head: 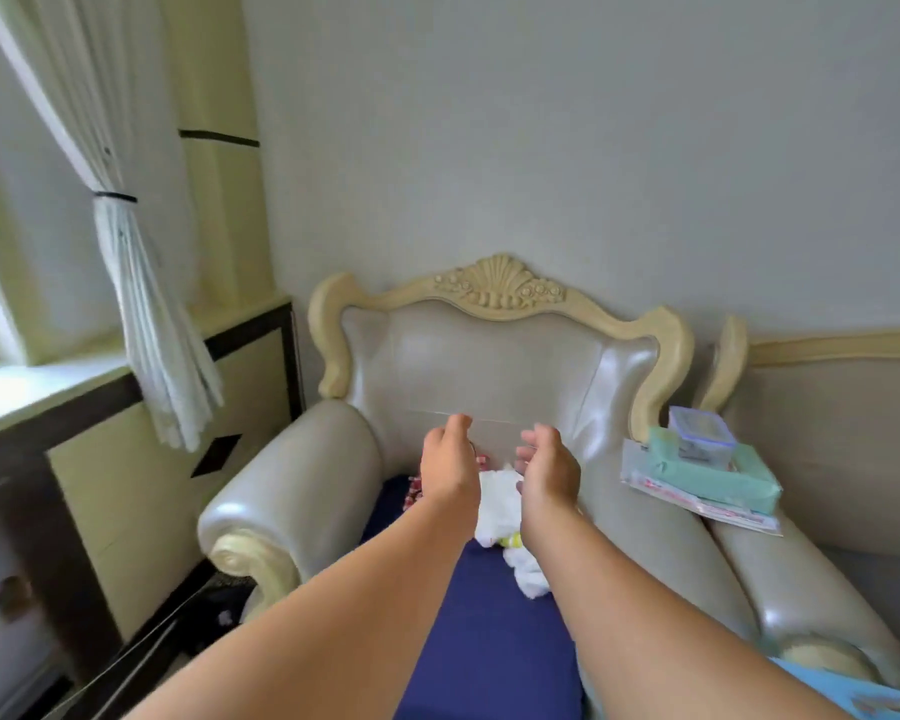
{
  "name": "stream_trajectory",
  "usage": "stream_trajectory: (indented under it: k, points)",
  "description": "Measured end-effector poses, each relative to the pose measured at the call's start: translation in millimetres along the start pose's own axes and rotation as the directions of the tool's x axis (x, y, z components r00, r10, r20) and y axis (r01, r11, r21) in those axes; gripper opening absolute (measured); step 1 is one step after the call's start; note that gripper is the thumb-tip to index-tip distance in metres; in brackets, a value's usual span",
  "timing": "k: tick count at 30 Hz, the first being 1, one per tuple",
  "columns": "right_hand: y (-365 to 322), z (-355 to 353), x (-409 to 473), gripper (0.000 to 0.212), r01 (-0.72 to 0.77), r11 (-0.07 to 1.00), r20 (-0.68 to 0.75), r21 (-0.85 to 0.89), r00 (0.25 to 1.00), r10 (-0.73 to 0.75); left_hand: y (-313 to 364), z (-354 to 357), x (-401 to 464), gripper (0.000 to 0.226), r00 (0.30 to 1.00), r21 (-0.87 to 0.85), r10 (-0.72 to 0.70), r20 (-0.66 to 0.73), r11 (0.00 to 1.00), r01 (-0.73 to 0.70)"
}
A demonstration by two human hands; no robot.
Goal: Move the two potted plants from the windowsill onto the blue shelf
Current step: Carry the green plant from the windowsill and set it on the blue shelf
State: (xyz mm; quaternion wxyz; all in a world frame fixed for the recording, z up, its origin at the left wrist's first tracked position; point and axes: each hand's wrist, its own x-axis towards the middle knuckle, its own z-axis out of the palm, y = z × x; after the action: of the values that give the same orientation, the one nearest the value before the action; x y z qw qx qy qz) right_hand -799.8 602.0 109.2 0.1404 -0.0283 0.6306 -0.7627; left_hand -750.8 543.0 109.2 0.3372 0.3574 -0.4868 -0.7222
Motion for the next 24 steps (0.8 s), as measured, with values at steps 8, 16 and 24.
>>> stream_trajectory:
  k: [8,16,24]
  points:
    - [26.8,183.4,-82.7,0.028,0.011,0.999,0.307,-0.049,0.952,0.005,81.2,-170.8,35.3,0.032,0.960,-0.029,0.110,-0.256,0.992,-0.121]
    - [54.2,317.1,-152.9,0.029,-0.045,0.997,0.554,-0.057,0.830,0.069,139.7,-306.5,57.1,0.027,0.833,-0.014,0.197,-0.516,0.971,-0.238]
    - [68.3,428.7,-178.2,0.042,-0.035,0.994,0.699,-0.101,0.709,0.096,185.6,-399.4,102.0,0.031,0.718,-0.029,0.200,-0.666,0.955,-0.294]
